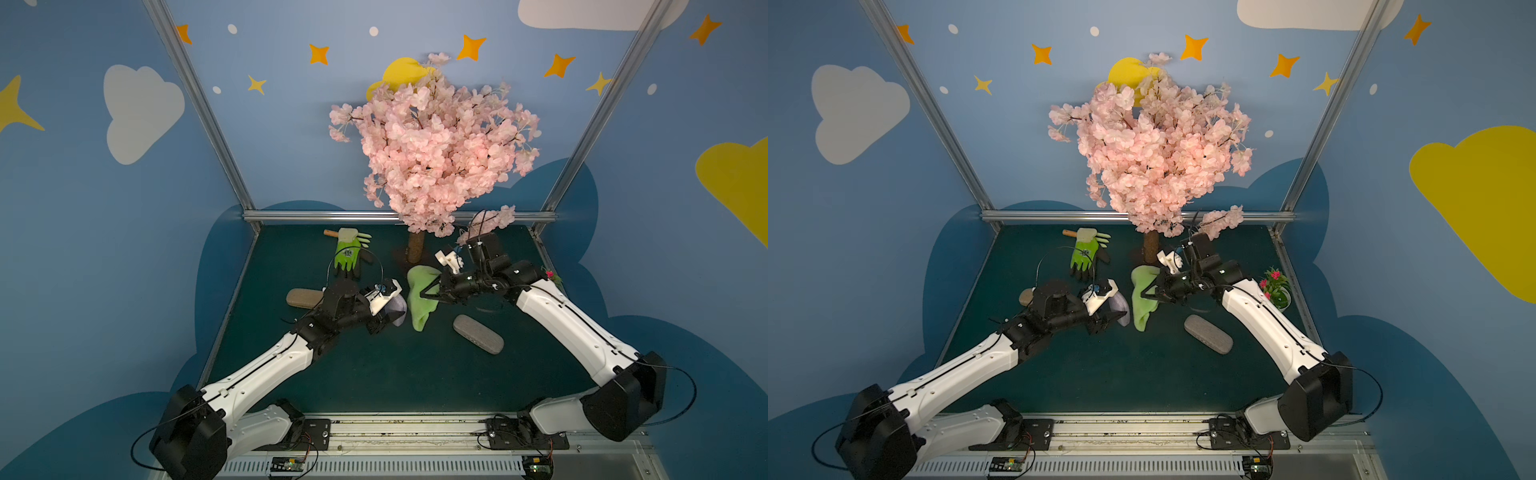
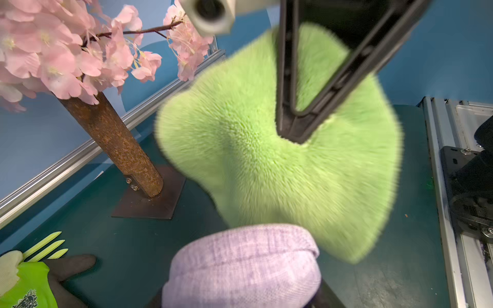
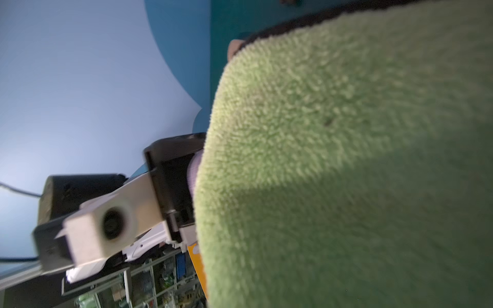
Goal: Wipe the eyeglass case
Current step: Wipe the dirt from the eyeglass case.
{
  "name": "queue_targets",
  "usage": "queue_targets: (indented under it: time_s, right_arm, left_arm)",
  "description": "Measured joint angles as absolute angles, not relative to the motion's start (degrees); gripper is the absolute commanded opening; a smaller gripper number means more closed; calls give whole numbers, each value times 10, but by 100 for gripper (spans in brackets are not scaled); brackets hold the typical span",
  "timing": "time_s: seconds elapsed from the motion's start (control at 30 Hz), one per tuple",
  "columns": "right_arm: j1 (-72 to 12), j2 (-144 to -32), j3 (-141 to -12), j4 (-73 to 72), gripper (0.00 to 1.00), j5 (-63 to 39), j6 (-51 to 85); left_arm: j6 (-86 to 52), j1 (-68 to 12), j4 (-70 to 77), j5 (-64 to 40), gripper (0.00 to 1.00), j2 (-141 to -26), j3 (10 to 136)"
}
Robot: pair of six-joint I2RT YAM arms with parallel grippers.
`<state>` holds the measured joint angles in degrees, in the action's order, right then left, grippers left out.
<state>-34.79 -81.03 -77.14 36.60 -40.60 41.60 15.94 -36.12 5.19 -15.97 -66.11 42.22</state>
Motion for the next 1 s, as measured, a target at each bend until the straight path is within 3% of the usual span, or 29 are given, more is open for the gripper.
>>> queue_targets:
  time_s: [0.17, 0.4, 0.63, 0.8, 1.0]
  right_arm:
    - [-401, -815, -745, 243, 0, -435, 491]
    - [-355, -830, -642, 112, 0, -503, 551]
    - [-263, -829, -649, 280, 0, -423, 440]
    - [-304, -828, -725, 347, 0, -381, 402]
    - [-383, -836, -737, 270, 0, -384, 459]
  left_arm:
    - [152, -383, 52, -156, 3, -679, 425]
    - [150, -392, 13, -139, 3, -691, 430]
    - [141, -393, 15, -124, 3, -661, 428]
    - [130, -393, 25, -117, 3, -647, 428]
    - [106, -389, 15, -114, 3, -655, 426]
